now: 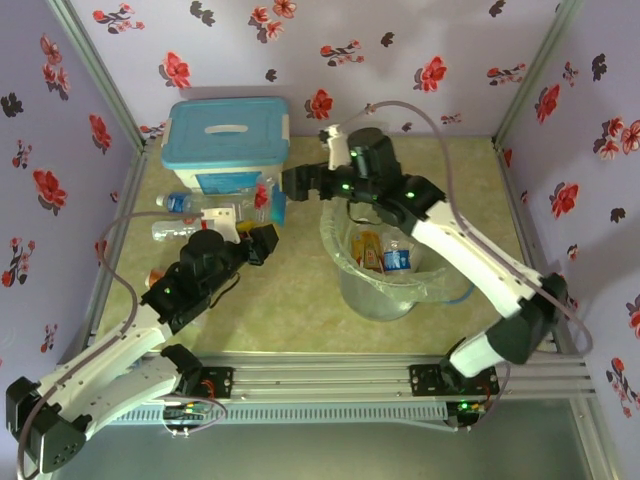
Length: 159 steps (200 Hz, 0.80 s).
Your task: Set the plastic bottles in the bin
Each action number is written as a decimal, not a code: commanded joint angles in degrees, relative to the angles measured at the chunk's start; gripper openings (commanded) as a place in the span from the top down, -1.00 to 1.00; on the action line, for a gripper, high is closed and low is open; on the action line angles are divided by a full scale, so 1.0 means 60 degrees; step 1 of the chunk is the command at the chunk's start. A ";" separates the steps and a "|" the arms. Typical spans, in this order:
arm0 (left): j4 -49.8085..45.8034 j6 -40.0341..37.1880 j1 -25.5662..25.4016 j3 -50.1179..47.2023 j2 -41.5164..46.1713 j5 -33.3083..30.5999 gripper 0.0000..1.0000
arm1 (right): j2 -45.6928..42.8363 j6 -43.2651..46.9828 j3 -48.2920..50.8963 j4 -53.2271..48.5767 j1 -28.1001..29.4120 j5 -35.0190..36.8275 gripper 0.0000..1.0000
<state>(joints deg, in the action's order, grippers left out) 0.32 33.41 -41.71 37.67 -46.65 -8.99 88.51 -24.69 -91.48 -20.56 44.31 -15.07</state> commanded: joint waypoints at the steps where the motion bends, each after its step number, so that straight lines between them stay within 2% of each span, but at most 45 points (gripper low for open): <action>1: 0.0870 -0.0390 0.0067 0.0172 0.0159 -0.0215 0.63 | 0.0772 -0.0249 -0.0790 0.0553 0.0260 -0.0509 -0.99; 43: 0.0693 -0.0499 0.0060 0.0110 0.0243 -0.0371 0.63 | 0.1797 -0.0698 -0.1402 0.0637 0.0353 -0.1337 -0.88; 61: 0.0623 -0.0514 0.0067 0.0086 0.0243 -0.0488 0.63 | 0.2096 -0.0880 -0.1569 0.0644 0.0401 -0.1890 -0.72; 106: 0.0047 -0.0736 0.0067 0.0221 0.0212 -0.0989 0.62 | 0.2214 -0.0898 -0.1652 0.0539 0.0452 -0.1693 -0.29; 159: 0.0014 -0.0701 0.0068 0.0020 0.0246 -0.1142 0.46 | 0.2446 -0.0952 -0.1876 0.0556 0.0447 -0.1650 0.05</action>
<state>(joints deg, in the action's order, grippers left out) 1.02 30.63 -41.71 37.71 -46.11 -13.50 102.10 -30.00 -100.12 -18.24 46.68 -24.43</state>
